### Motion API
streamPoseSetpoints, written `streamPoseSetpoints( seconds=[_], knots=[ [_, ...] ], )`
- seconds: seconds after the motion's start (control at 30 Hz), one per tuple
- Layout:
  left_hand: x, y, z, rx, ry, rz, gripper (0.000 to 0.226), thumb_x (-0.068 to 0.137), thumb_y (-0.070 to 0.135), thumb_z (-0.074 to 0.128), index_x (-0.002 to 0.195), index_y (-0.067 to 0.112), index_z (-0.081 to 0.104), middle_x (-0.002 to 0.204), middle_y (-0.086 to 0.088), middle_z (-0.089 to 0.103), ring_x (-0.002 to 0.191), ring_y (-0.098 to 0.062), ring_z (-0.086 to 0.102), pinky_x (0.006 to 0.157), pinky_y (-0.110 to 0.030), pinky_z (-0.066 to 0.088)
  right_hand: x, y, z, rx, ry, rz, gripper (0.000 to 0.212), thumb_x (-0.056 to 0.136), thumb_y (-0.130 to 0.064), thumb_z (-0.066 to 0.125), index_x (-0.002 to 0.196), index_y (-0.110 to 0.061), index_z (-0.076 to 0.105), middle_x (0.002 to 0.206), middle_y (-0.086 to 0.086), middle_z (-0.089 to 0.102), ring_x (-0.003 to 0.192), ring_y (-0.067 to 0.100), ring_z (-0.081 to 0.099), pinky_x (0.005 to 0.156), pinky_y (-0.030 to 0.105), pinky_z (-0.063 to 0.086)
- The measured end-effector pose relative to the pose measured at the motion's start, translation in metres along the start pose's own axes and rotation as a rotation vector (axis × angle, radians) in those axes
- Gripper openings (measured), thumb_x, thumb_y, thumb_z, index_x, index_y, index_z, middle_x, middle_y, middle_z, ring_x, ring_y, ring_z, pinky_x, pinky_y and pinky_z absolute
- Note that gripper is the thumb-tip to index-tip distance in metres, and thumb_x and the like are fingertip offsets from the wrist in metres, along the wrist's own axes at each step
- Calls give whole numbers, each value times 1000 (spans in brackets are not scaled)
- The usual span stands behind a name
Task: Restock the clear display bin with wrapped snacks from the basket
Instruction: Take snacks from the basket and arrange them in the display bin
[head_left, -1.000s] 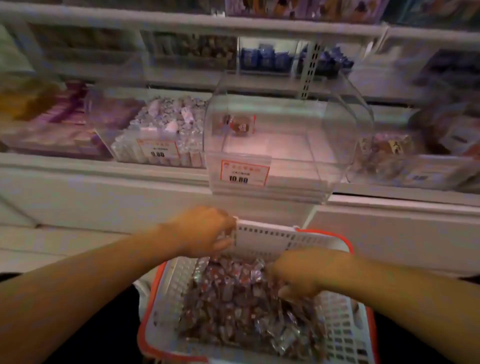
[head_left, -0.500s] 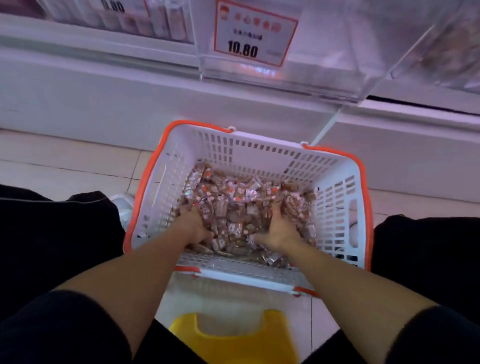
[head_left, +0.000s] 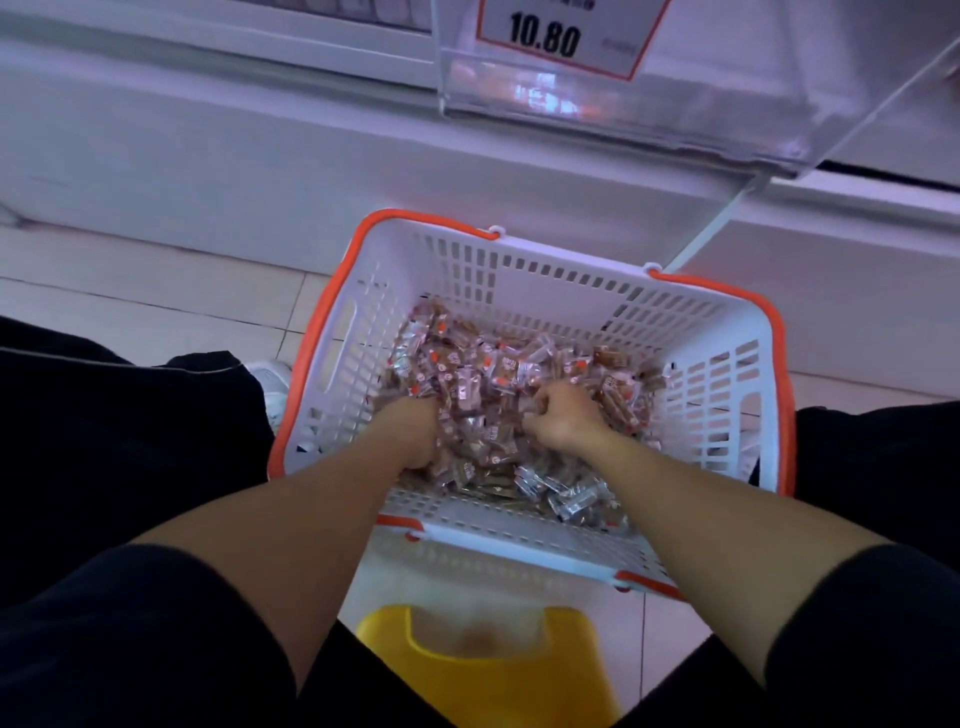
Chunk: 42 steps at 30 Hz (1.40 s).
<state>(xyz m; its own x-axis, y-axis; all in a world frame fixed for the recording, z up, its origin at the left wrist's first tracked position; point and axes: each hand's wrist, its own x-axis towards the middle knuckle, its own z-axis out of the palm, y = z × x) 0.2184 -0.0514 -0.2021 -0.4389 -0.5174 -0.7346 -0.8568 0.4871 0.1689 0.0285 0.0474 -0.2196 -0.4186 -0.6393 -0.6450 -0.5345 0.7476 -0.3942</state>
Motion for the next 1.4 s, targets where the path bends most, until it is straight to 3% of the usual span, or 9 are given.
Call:
streamPoseSetpoints(
  seconds=[0.23, 0.33, 0.43, 0.6, 0.77, 0.97, 1.13, 1.23, 1.4],
  knots=[
    [-13, 5, -17, -60, -39, -49, 56, 87, 55, 64, 106, 2, 67, 101, -15, 64, 101, -29, 60, 89, -36, 49, -10, 15, -26, 637, -1, 207, 20, 81, -4, 73, 87, -21, 67, 106, 3, 65, 90, 16, 62, 73, 38, 61],
    [-14, 5, -21, -420, 18, -58, 43, 85, 44, 72, 99, 5, 61, 85, -8, 59, 77, -23, 63, 73, -36, 55, -18, 16, -30, 788, 21, 190, 41, 83, -4, 74, 121, -15, 65, 121, 3, 65, 103, 20, 64, 70, 34, 61],
    [-20, 10, -23, -1011, -45, -90, 58, 79, 21, 81, 122, 6, 46, 100, 0, 65, 68, -17, 74, 56, -30, 58, -28, 8, -39, 1014, -54, 173, 44, 86, 1, 69, 128, -7, 58, 107, 11, 69, 89, 23, 68, 79, 45, 61],
    [-30, 14, -24, -1218, -101, -49, 73, 79, 11, 80, 142, 16, 43, 124, 3, 61, 95, -21, 69, 65, -30, 61, -49, -2, -53, 1221, -321, 159, 37, 87, 16, 55, 120, 3, 63, 113, 19, 65, 94, 24, 66, 75, 38, 62],
    [-38, 18, -28, -1199, -191, -45, 46, 90, 15, 69, 133, 16, 54, 108, -3, 72, 89, -20, 71, 68, -31, 60, -61, 6, -45, 1265, -433, 180, 40, 81, 18, 59, 116, 0, 68, 122, 21, 65, 108, 29, 67, 88, 38, 59],
    [-40, 21, -29, -1432, -116, -51, 76, 91, -2, 63, 153, 15, 23, 113, -19, 69, 91, -26, 67, 79, -36, 59, -58, 9, -37, 1333, -494, 135, 47, 76, 18, 63, 116, -6, 71, 120, 20, 68, 110, 32, 68, 85, 37, 59],
    [-43, 21, -36, -1393, -216, 14, 36, 97, 20, 58, 130, 7, 55, 105, -13, 66, 82, -18, 62, 73, -31, 55, -61, 9, -44, 1301, -482, 80, 45, 75, 10, 69, 113, -14, 74, 117, 18, 70, 103, 28, 70, 84, 37, 59],
    [-41, 25, -36, -1420, -268, 53, 35, 98, 33, 55, 119, 7, 63, 104, -15, 65, 93, -24, 61, 87, -38, 56, -66, 2, -47, 1210, -516, -3, 45, 78, 8, 68, 118, -12, 70, 109, 13, 73, 99, 25, 70, 87, 38, 59],
    [-41, 31, -44, -1446, -266, 137, 31, 97, 35, 57, 117, 13, 66, 114, -10, 71, 100, -22, 70, 77, -33, 58, -68, -18, -63, 1009, -333, -179, 40, 79, 17, 68, 107, -11, 73, 98, 10, 75, 90, 20, 73, 78, 28, 61]
  ],
)
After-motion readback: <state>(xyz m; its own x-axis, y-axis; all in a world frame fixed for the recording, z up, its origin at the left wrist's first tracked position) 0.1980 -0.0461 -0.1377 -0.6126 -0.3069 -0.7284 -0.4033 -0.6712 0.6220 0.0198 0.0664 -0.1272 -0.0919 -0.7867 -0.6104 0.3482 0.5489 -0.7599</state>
